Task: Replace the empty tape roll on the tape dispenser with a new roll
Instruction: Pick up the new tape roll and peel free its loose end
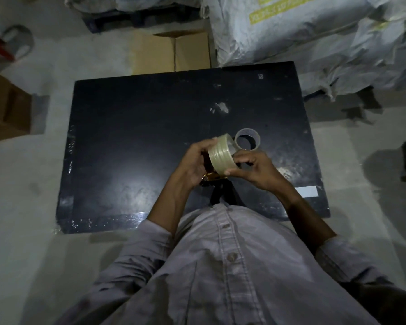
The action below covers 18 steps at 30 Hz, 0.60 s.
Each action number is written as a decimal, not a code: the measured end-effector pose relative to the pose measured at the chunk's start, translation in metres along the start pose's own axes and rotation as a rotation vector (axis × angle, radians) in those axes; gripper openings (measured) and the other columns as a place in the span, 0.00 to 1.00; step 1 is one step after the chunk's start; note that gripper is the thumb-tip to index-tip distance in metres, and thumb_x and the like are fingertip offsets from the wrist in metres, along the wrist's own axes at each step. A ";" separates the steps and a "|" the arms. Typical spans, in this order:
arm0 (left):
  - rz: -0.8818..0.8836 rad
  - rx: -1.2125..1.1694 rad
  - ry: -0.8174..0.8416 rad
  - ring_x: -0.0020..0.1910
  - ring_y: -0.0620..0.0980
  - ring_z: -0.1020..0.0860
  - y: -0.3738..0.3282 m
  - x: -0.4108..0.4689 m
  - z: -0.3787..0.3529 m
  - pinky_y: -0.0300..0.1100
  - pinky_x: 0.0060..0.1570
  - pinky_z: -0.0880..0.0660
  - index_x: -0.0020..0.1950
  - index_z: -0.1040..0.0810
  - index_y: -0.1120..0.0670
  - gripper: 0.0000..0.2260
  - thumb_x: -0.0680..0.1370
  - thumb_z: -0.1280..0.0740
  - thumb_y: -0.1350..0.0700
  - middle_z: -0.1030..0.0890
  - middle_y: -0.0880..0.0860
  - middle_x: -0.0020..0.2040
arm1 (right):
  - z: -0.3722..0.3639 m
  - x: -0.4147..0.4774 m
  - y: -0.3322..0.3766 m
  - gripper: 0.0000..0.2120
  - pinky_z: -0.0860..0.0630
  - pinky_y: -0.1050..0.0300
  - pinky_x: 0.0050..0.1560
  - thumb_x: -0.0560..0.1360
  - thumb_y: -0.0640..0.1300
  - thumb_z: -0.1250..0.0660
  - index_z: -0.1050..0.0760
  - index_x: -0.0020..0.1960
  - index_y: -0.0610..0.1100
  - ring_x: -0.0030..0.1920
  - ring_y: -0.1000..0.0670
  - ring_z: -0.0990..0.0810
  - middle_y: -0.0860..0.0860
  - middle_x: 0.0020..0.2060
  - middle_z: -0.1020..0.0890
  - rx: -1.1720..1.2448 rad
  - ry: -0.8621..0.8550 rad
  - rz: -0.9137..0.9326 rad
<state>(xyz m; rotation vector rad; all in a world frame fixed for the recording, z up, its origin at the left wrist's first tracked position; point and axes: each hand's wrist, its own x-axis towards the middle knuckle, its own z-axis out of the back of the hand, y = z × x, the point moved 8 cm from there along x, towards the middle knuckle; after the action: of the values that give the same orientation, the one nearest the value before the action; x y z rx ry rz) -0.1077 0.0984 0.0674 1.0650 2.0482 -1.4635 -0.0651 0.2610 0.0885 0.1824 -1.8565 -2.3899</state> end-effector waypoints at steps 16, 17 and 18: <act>-0.323 0.229 0.004 0.38 0.46 0.28 0.004 0.003 -0.019 0.41 0.35 0.33 0.45 0.25 0.51 0.09 0.85 0.31 0.57 0.24 0.53 0.42 | 0.017 0.001 -0.023 0.06 0.18 0.55 0.45 0.82 0.40 0.22 0.19 0.50 0.47 0.41 0.52 0.17 0.49 0.41 0.15 0.400 -0.441 -0.341; -0.347 0.268 0.026 0.38 0.45 0.28 0.006 0.002 -0.022 0.39 0.34 0.33 0.45 0.26 0.51 0.09 0.84 0.31 0.56 0.25 0.54 0.42 | 0.021 0.002 -0.024 0.06 0.18 0.54 0.43 0.82 0.42 0.22 0.18 0.49 0.47 0.40 0.51 0.17 0.48 0.40 0.15 0.412 -0.478 -0.365; -0.365 0.308 0.043 0.39 0.45 0.27 0.008 0.001 -0.025 0.38 0.35 0.31 0.45 0.25 0.53 0.09 0.84 0.30 0.56 0.24 0.54 0.43 | 0.024 0.002 -0.025 0.07 0.18 0.53 0.42 0.82 0.46 0.21 0.17 0.48 0.47 0.39 0.50 0.17 0.47 0.40 0.15 0.419 -0.503 -0.399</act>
<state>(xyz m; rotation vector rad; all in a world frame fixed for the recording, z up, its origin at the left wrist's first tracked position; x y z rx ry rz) -0.0992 0.1236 0.0711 0.8649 2.1791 -2.0055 -0.0712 0.2899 0.0702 -0.0282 -2.7822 -2.4046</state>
